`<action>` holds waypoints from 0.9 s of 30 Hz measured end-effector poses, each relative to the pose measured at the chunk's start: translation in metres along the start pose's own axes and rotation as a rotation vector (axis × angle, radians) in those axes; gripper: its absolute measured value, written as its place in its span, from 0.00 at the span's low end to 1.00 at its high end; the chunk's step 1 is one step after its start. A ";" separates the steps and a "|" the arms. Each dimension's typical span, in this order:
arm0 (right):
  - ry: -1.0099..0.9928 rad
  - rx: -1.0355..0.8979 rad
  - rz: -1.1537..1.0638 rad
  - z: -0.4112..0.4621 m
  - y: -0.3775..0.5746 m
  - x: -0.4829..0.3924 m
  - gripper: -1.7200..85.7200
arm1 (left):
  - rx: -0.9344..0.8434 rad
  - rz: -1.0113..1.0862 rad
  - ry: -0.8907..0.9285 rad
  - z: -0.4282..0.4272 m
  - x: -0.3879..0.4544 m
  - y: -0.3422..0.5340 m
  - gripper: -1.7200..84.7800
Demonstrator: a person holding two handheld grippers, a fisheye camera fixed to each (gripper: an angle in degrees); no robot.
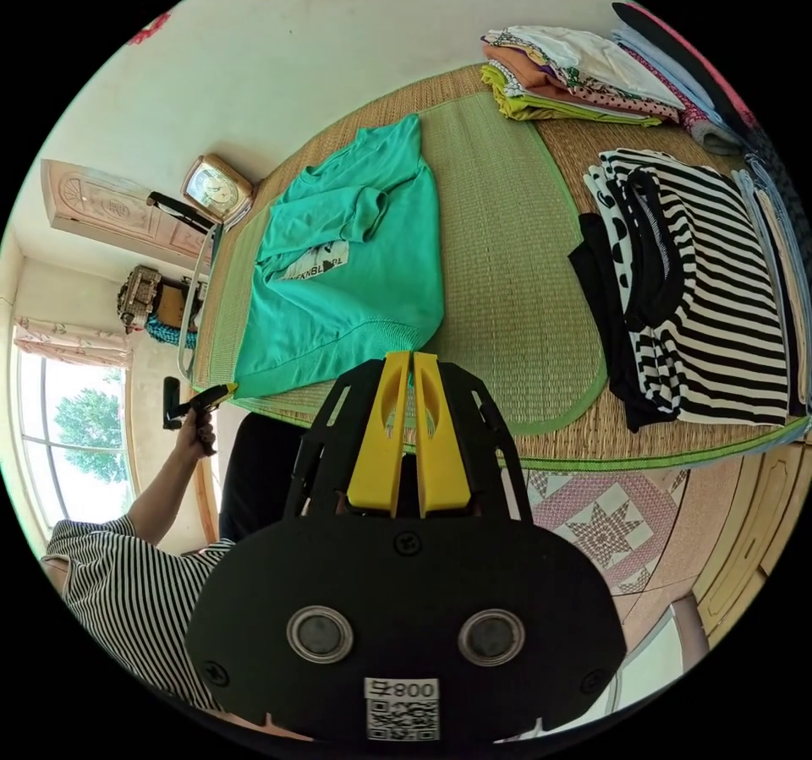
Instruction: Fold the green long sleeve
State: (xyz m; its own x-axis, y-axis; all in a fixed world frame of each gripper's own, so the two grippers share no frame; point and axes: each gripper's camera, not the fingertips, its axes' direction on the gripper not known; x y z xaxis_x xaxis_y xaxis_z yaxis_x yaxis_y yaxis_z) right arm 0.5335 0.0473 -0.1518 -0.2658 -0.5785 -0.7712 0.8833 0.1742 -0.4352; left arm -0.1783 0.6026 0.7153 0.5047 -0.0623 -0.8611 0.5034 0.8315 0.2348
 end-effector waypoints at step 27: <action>-0.149 0.025 -0.018 -0.030 0.125 0.036 0.02 | 0.195 -0.004 0.131 -0.112 -0.040 0.136 0.03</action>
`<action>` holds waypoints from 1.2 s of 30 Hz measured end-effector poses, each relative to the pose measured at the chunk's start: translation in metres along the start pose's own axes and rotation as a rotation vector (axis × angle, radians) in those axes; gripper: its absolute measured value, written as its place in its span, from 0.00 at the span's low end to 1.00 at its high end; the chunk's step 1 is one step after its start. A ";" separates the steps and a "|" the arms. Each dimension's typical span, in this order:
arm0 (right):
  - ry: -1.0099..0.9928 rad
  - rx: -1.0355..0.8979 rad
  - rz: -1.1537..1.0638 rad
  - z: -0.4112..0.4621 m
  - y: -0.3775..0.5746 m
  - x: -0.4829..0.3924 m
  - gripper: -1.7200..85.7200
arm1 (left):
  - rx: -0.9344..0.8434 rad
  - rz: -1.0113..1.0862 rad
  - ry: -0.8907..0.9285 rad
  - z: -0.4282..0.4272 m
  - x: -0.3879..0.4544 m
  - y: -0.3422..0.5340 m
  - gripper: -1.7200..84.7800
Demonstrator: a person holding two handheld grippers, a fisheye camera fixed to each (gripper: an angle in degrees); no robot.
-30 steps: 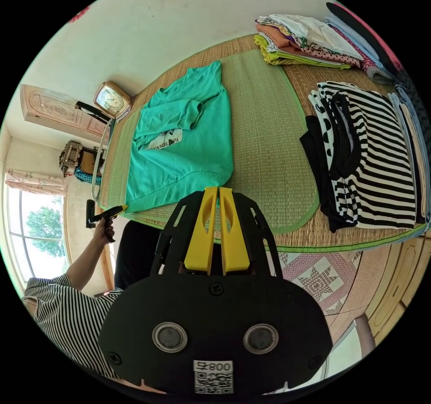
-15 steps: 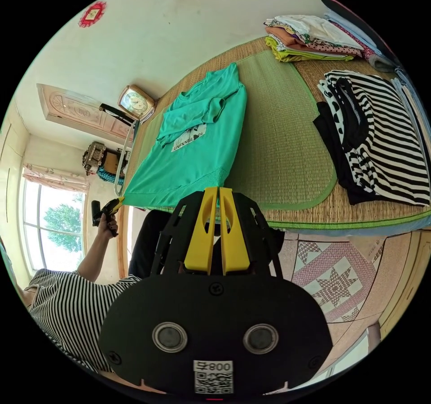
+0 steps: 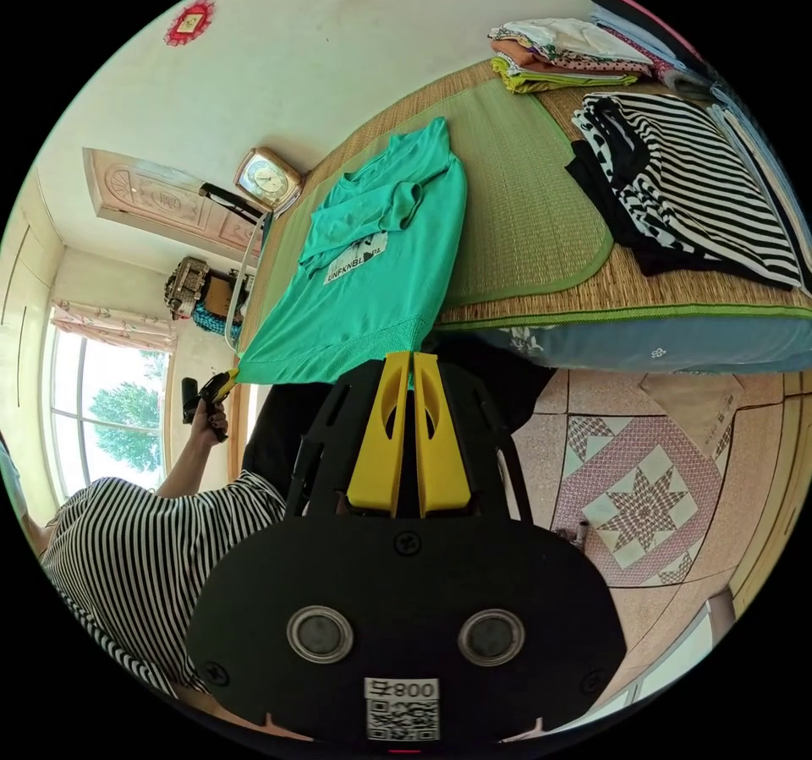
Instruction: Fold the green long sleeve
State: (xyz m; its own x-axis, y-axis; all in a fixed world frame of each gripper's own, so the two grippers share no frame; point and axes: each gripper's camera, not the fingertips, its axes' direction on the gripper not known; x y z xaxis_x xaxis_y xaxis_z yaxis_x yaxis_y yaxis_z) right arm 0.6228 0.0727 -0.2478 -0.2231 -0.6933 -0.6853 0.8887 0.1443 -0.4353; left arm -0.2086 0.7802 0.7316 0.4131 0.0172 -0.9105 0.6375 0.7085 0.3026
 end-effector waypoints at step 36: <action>-0.120 0.166 -0.050 -0.010 -0.171 0.027 0.02 | 0.108 0.018 0.166 0.001 0.001 -0.199 0.03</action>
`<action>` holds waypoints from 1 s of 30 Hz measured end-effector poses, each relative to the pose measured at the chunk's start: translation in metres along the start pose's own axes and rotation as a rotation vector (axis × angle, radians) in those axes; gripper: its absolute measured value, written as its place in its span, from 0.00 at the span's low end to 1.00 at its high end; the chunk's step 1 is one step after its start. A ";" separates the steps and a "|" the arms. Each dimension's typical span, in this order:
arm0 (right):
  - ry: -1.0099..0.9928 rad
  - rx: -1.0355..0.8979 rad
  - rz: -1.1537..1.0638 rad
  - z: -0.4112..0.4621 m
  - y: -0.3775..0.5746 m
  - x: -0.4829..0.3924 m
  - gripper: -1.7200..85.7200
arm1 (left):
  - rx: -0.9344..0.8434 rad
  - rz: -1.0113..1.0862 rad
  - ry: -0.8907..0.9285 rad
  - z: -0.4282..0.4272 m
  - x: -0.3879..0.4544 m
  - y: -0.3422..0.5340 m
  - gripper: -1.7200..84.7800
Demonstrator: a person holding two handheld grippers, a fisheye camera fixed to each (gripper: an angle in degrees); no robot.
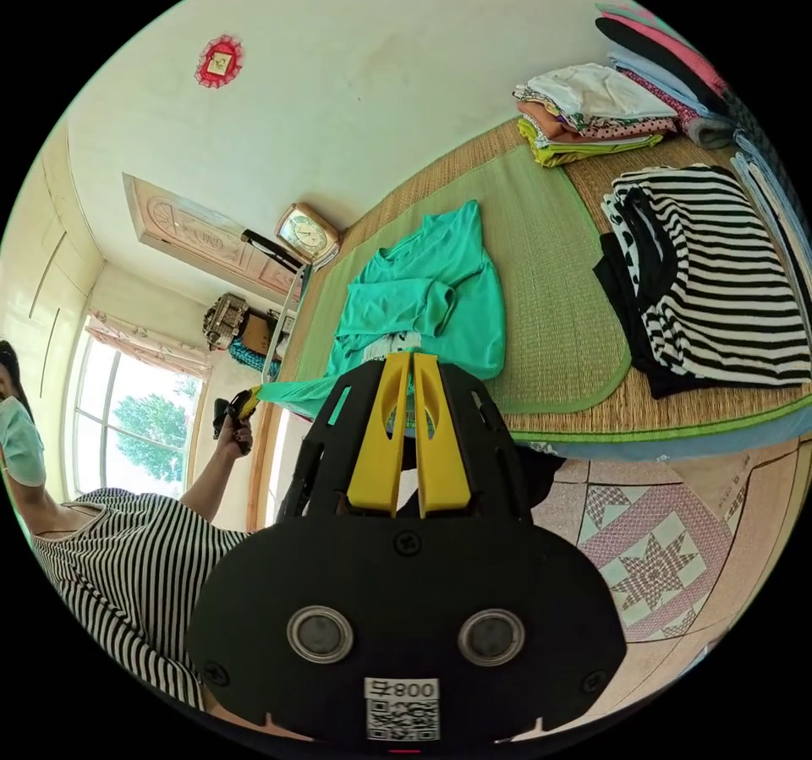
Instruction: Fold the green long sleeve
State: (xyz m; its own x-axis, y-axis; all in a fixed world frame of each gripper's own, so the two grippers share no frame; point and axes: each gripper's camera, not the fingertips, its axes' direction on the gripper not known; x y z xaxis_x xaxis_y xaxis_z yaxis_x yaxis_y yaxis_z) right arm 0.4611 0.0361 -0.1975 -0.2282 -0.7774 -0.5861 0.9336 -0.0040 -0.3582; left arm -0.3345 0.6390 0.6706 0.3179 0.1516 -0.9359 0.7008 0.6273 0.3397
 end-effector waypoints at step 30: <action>0.134 -0.219 -0.049 0.291 -0.458 0.102 0.02 | 0.010 -0.057 -0.158 0.261 -0.082 -0.445 0.04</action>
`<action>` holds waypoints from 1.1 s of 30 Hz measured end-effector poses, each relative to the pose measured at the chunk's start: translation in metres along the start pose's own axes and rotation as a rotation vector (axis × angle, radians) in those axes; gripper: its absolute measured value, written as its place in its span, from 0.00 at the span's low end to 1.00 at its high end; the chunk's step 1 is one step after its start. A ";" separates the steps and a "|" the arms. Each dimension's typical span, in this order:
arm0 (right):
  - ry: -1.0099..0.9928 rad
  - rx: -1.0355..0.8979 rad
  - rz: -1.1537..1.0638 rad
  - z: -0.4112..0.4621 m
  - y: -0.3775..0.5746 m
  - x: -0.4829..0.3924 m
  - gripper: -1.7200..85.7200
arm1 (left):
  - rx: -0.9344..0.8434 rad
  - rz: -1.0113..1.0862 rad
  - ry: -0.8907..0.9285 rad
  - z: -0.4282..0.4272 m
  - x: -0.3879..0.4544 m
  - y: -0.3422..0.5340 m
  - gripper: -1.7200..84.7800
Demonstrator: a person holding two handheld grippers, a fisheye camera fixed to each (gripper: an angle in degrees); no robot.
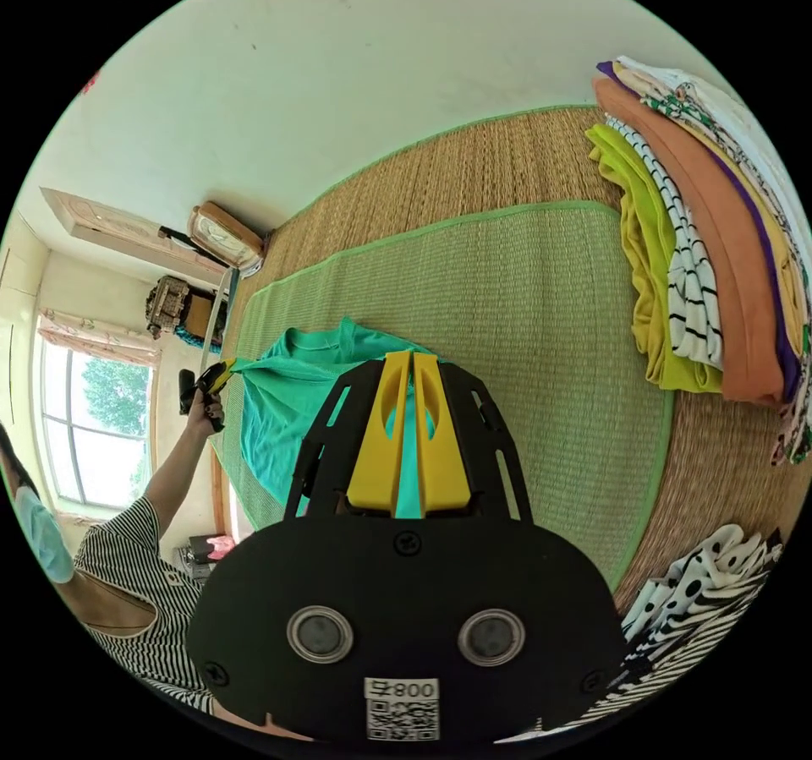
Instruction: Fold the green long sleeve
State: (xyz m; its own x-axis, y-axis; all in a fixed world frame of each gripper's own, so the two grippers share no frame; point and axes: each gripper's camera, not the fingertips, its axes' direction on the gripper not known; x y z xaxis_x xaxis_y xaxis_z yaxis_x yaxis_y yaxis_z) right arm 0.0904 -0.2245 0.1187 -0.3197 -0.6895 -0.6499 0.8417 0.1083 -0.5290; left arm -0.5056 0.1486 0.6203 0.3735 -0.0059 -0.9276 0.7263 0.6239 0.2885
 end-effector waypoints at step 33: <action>0.185 0.009 -0.220 0.104 -0.039 -0.084 0.08 | -0.243 0.274 -0.043 0.221 0.121 -0.072 0.11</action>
State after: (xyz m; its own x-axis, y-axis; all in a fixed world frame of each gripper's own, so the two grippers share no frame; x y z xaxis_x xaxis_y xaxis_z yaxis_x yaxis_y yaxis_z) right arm 0.1297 -0.2452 0.2502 -0.5686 -0.5530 -0.6091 0.7466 -0.0361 -0.6643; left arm -0.3852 -0.0700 0.5401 0.5625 0.1578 -0.8116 0.4395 0.7744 0.4551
